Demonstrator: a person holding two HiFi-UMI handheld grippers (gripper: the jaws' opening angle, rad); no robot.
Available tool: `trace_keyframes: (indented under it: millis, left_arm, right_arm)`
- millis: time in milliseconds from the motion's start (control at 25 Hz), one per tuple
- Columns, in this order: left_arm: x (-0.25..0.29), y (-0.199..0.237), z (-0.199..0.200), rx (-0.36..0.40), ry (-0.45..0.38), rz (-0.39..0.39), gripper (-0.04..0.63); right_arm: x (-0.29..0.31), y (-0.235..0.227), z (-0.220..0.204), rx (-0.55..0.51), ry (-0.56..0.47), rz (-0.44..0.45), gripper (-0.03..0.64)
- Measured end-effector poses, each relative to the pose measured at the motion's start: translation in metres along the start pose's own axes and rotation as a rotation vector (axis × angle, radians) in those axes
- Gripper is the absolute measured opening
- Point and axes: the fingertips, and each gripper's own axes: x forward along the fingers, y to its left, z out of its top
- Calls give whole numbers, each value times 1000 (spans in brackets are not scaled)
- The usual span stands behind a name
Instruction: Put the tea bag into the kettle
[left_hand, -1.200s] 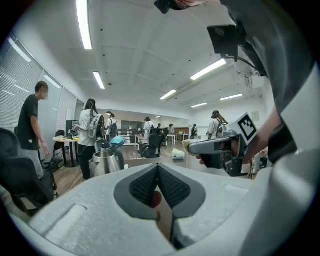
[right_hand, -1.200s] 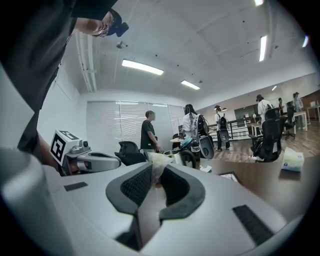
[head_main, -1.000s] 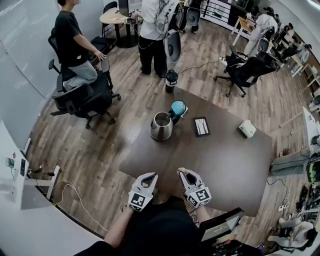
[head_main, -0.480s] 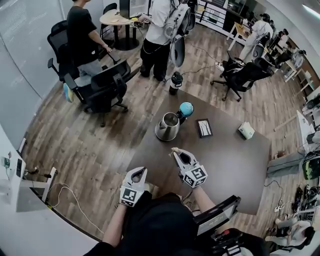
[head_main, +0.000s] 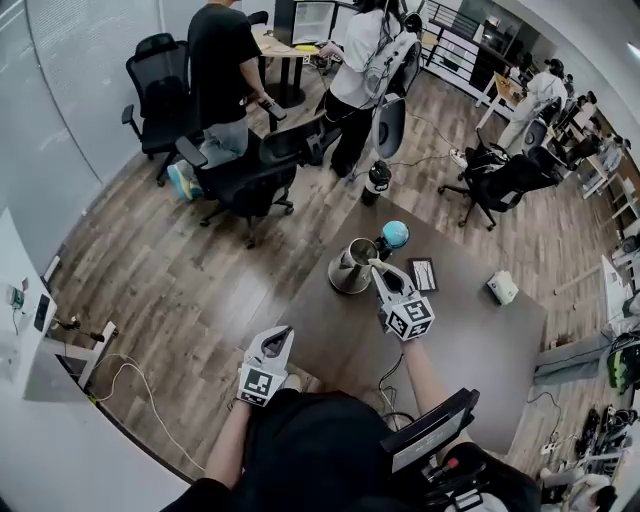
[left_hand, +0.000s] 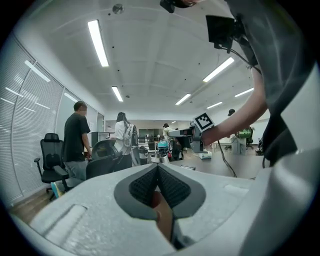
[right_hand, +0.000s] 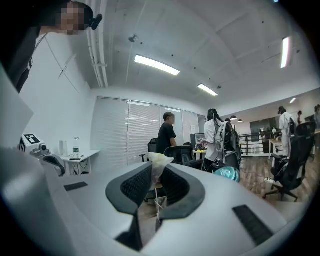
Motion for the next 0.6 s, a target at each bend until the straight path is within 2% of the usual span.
trace_keyframes:
  millis: [160,360,600]
  left_arm:
    - [-2,10,-2,17,7,22,2]
    - [-1,21,-5,12,13,34,2]
    - [4,23,-10,2,22,33,2]
  right_arm:
    - [23,-21,-2,-51,28,-4,57]
    - [42,-43,-12,-13,37,-48,57]
    - [54,-52,-45,6,120,-67,57]
